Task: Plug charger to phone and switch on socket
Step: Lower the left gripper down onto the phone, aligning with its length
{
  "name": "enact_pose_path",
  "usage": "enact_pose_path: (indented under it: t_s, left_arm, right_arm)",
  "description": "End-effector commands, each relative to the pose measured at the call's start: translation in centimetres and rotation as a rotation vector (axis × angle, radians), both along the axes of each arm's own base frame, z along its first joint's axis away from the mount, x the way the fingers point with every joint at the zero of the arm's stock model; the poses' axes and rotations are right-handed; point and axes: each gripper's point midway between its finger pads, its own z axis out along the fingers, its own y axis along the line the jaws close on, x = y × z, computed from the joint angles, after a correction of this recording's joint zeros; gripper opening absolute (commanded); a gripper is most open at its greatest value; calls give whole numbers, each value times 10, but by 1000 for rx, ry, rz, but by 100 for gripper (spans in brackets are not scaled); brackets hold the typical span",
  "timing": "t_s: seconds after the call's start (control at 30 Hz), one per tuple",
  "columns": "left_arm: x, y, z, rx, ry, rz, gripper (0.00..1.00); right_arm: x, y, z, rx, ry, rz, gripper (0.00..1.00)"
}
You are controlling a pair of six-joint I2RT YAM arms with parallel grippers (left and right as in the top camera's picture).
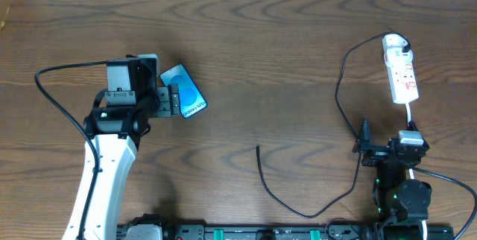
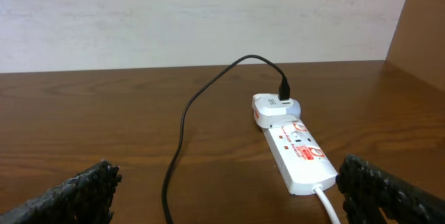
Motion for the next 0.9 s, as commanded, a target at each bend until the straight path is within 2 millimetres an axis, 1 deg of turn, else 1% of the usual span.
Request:
enact_pose_path:
  t_s: [0.0,0.47,0.63,0.73,0.87]
  left_arm:
    - [7,2,13,-1,-35,10,87]
    - [10,2,16,-1,-54,10,87]
    - [15,2,20,0,-76,9,87]
    - [17,1,23,-7,-86,3,87]
    - [22,-6,33,-37,-115,-25,87]
  right_arm:
    - [0,2,1,-15,-3,11,99]
    - [0,2,1,-15,-3,11,99]
    - [0,2,1,-15,-3,11,99]
    - [0,2,1,-15,-3,11,99]
    - [0,2,1,-15,-3,11,99]
